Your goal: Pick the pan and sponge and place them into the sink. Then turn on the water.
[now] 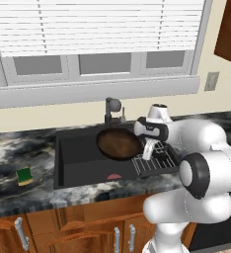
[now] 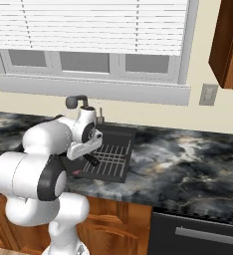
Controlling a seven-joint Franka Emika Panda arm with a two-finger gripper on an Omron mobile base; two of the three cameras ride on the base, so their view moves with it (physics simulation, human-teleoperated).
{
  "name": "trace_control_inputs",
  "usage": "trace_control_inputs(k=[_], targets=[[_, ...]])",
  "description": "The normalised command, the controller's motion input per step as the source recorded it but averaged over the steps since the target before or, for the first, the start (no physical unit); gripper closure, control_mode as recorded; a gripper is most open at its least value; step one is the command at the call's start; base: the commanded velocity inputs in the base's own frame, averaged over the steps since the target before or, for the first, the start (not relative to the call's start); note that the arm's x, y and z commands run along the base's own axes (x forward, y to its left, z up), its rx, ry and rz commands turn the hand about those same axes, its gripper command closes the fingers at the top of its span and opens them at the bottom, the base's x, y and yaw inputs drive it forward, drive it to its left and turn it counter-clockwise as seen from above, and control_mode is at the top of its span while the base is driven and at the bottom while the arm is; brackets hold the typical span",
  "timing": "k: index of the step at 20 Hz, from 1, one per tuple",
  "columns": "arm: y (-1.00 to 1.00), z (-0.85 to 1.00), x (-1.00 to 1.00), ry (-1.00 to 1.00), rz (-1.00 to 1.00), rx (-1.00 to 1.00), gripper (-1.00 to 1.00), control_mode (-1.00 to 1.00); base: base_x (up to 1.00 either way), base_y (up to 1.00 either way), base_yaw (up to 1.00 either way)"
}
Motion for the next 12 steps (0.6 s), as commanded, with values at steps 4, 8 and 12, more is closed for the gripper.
trace_control_inputs(k=[4, 8, 12], targets=[[0.32, -0.12, 0.0, -0.01, 0.01, -0.11, 1.0, -1.0, 0.0, 0.0, 0.0], [0.29, -0.11, 0.03, -0.01, 0.0, -0.1, 1.0, -1.0, 0.0, 0.0, 0.0], [0.28, -0.09, 0.09, -0.01, 0.0, -0.09, 1.0, -1.0, 0.0, 0.0, 0.0]])
